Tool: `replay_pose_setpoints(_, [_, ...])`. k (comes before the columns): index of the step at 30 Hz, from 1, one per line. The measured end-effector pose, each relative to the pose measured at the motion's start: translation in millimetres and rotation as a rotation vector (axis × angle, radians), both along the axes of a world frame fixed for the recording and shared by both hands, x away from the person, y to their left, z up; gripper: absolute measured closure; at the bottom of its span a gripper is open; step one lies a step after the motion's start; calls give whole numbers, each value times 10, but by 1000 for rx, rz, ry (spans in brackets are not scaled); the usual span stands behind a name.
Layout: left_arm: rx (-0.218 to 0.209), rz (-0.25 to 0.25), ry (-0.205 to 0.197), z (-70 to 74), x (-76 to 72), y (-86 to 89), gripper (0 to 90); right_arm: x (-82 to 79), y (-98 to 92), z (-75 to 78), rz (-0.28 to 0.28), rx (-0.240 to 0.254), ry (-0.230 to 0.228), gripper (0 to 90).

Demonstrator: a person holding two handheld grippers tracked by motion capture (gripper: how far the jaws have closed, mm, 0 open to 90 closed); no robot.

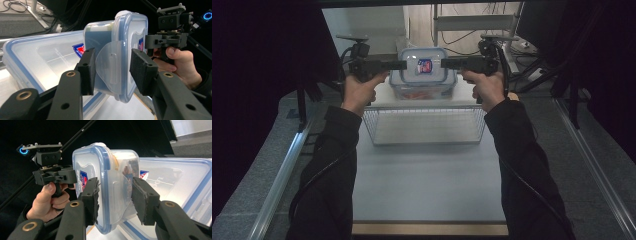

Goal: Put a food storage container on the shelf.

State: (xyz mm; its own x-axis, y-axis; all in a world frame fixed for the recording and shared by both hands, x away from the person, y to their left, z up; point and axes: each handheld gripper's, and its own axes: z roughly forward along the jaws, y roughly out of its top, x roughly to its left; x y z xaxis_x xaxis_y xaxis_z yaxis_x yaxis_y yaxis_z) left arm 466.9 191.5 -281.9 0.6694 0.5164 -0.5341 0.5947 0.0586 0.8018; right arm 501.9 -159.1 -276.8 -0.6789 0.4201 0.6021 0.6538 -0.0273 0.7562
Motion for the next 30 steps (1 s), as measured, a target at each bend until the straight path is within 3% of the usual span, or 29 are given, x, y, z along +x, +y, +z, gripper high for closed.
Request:
replay_pose_setpoints(4, [-6,9,-3,-15,9,-1,559,7,3,10,-6,-4,1,578])
replay_pose_setpoints(7, [50,39,-12,-9,5,-19,540,10,20,18,-19,-15,-11,566])
replay_pose_setpoints(10, [65,45,-6,-17,13,-43,520,11,53,25,-42,-43,-27,552])
replay_pose_setpoints(18, [32,69,3,-26,11,-55,457,29,112,45,-125,-117,-92,511])
replay_pose_setpoints(20, [60,95,-23,-1,-22,-54,393,11,117,62,-144,-138,-123,497])
replay_pose_setpoints(23, [85,108,-79,58,-126,-27,393,-63,84,124,-162,-178,-191,511])
replay_pose_setpoints(25, [113,104,-134,85,-223,-1,423,-146,37,170,-152,-194,-231,565])
replay_pose_setpoints(28, [169,96,-194,75,-384,3,564,-317,-18,199,-141,-238,-293,728])
replay_pose_setpoints(30, [216,91,-212,21,-476,-32,688,-445,-25,170,-127,-273,-344,834])
